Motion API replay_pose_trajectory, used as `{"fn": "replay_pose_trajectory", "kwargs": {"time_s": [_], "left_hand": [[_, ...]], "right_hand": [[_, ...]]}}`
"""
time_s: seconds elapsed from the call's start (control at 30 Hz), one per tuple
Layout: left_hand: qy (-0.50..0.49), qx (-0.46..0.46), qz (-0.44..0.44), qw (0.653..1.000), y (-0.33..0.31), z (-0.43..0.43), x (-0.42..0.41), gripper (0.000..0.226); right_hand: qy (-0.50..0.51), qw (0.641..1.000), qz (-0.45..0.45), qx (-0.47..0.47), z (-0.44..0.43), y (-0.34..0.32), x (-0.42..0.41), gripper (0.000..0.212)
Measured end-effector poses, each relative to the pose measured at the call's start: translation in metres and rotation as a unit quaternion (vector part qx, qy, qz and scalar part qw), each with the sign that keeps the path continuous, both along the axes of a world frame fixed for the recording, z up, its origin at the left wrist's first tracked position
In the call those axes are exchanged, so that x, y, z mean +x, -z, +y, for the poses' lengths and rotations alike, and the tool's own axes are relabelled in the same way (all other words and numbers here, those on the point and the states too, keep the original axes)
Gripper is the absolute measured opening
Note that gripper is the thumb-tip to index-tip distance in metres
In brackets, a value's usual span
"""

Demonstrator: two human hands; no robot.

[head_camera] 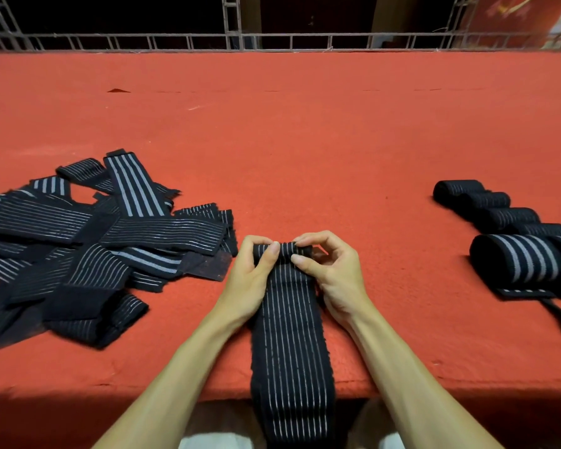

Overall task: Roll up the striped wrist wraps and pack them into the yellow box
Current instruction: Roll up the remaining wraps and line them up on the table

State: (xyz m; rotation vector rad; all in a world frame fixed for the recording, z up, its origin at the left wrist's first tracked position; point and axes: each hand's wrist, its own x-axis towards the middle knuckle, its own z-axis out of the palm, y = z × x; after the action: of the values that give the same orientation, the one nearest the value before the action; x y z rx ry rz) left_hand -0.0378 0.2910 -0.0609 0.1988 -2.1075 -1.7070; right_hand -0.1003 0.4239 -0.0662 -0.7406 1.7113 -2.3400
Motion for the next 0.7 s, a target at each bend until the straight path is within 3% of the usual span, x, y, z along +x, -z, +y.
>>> {"fn": "replay_pose_trajectory", "kwargs": {"time_s": [0.1,0.27,0.43,0.57,0.7], "left_hand": [[0.024,0.045,0.015,0.999,0.0034,-0.0047,0.0018,0.012],[0.046,0.093,0.032,0.994,0.0021,-0.0028,0.0053,0.013],[0.070,0.032,0.054,0.996,0.0032,-0.0037,0.0060,0.026],[0.072,0.005,0.053,0.996,0.0043,-0.0056,0.0042,0.033],[0.055,-0.038,0.015,0.998,0.0067,-0.0075,0.0022,0.039]], "right_hand": [[-0.006,1.000,-0.018,0.019,-0.0031,-0.0003,-0.0006,0.013],[0.054,0.996,-0.065,0.038,-0.0056,-0.0017,0.0001,0.038],[0.037,0.992,-0.031,0.114,-0.0061,-0.0029,0.0034,0.033],[0.036,0.995,-0.027,0.087,-0.0024,-0.0042,0.0022,0.009],[0.006,0.998,-0.017,0.059,0.0023,-0.0041,0.0024,0.013]]}}
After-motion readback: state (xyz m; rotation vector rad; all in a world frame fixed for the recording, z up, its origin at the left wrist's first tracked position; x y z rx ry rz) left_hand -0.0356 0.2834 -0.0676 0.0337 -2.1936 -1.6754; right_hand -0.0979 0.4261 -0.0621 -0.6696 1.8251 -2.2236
